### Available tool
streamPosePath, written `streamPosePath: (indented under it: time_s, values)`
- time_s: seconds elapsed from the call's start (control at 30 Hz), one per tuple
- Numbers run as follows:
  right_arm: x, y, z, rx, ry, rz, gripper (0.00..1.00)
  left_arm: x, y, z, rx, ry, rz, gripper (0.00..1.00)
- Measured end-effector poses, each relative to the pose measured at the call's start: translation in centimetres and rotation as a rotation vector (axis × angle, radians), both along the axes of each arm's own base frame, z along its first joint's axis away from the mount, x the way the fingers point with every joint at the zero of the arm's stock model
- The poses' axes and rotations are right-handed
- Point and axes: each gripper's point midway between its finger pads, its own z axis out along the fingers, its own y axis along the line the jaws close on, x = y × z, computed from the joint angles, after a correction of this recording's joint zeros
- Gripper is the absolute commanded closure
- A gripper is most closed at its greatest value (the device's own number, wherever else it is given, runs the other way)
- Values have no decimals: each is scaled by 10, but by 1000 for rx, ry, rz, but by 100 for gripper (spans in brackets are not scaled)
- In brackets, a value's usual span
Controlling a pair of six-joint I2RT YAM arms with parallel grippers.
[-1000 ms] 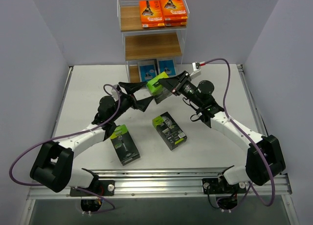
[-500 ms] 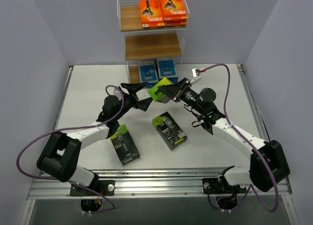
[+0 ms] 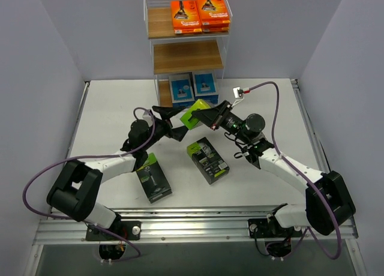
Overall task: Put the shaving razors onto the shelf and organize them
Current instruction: Place the shaving razor onto shelf
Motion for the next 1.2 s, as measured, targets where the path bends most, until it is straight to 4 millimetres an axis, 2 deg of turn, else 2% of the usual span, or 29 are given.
streamPosePath:
  time_s: [0.17, 0.27, 0.47, 0.83, 1.2]
  values:
    - [-7, 6, -3, -11, -5, 39, 100, -33, -4, -11, 12, 22, -58, 6]
    - [-10, 7, -1, -10, -15, 52, 100, -42, -6, -9, 13, 30, -74, 6]
    - [-15, 7, 5, 10, -54, 64, 100, -46, -6, -2, 3, 29, -67, 6]
    - [-22, 4, -8, 4, -90, 53, 100, -50, -12, -9, 18, 52, -77, 6]
    - [-22, 8, -19, -59, -148, -21, 100, -46, -14, -11, 36, 76, -64, 6]
